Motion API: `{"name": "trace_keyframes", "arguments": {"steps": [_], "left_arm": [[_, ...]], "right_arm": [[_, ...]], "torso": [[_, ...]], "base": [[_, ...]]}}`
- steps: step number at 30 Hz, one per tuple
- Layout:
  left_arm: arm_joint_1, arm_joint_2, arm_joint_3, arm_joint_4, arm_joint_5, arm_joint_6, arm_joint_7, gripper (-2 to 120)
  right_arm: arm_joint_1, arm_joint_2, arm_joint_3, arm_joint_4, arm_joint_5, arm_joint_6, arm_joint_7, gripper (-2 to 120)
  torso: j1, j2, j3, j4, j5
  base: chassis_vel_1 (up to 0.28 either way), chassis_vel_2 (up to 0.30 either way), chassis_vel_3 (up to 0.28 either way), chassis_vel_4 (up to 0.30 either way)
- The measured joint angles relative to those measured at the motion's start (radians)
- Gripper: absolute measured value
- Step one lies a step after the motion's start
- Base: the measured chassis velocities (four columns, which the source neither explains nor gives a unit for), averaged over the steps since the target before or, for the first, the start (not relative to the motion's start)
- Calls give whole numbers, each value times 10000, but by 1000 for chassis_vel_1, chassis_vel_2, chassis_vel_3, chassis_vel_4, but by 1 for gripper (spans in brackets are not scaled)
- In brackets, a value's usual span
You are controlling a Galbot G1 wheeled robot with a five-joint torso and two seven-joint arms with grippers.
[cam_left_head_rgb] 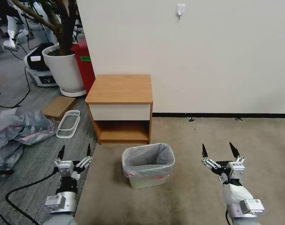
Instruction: Pick up the garbage bag from the table and place it over the trash can.
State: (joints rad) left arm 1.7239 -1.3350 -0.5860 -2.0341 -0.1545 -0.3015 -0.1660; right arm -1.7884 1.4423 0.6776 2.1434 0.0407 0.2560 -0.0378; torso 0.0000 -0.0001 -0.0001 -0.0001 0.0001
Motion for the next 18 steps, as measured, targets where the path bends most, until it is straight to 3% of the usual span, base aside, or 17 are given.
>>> {"name": "trace_keyframes", "arguments": {"steps": [5, 18], "left_arm": [[99, -183, 70, -56, 199, -68, 29, 100], [102, -183, 80, -94, 198, -65, 30, 100]], "right_arm": [[-74, -9, 73, 1, 0, 128, -594, 100], [-77, -20, 54, 35, 7, 115, -628, 100]], "torso": [[0, 0, 0, 1, 0], [0, 0, 0, 1, -1]], "base": [[0, 0, 0, 0], [0, 0, 0, 0]]}}
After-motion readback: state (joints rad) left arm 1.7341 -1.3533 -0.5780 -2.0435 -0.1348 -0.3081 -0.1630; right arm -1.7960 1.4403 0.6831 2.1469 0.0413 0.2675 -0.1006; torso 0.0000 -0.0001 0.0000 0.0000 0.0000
